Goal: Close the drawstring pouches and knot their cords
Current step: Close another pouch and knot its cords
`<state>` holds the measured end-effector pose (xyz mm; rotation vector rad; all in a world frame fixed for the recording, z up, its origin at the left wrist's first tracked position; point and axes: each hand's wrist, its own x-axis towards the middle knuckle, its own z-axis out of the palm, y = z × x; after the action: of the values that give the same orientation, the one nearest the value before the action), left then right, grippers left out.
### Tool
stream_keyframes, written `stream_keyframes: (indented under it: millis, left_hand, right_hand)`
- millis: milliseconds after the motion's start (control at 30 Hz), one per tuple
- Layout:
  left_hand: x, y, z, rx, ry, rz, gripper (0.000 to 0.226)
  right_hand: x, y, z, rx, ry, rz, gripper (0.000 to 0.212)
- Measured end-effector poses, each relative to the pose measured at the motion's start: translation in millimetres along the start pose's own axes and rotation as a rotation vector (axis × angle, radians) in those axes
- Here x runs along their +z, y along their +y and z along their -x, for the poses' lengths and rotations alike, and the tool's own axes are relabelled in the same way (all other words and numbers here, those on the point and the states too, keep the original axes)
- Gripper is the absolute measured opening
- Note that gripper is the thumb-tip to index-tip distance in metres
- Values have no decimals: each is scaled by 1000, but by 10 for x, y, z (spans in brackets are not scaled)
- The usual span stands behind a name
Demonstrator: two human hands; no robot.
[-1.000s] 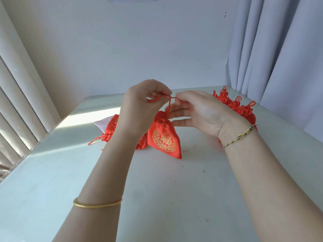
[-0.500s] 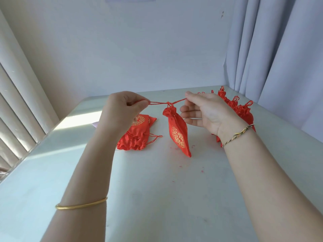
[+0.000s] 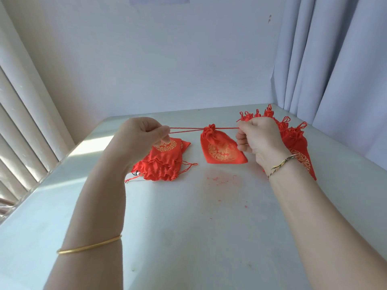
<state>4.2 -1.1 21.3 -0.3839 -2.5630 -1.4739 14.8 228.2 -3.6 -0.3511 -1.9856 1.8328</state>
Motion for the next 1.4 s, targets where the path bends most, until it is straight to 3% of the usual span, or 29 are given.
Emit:
stream_keyframes:
  millis: [200,267,567,667,767,900,1000,1167,1400]
  left_hand:
    - [146,260,74,50,-184,706,30]
    - [233,329,82,46,-238,843,32]
    - [306,268,84,-4,-233,487,12]
    - [350,331,120,28,-266,343,3]
    - [369,349,119,58,-233,252,8]
    - [371,317,105,57,-207,297,12]
    - [370,297,93,36,-199,351,14]
    - [369,301,84,7,-128,368,14]
    - [370,298,75,-40,5,363,13]
  right_hand:
    - [73,23,37,23,-65,27,29]
    - [99,-36,74,15,-93,8,29]
    - [90,-389,280,-130,-322,-65,26]
    - [160,-442,364,-206,-336,-21,25]
    - [211,-446,409,-232,-330,2,26]
    - [214,-454,383,-13,-371,-181,40]
    - [215,-449,376,100,-456,-233,27]
    - [202,-403,361,-15,-423,-78,17]
    - [308,-309,378,-402,-421,150,20]
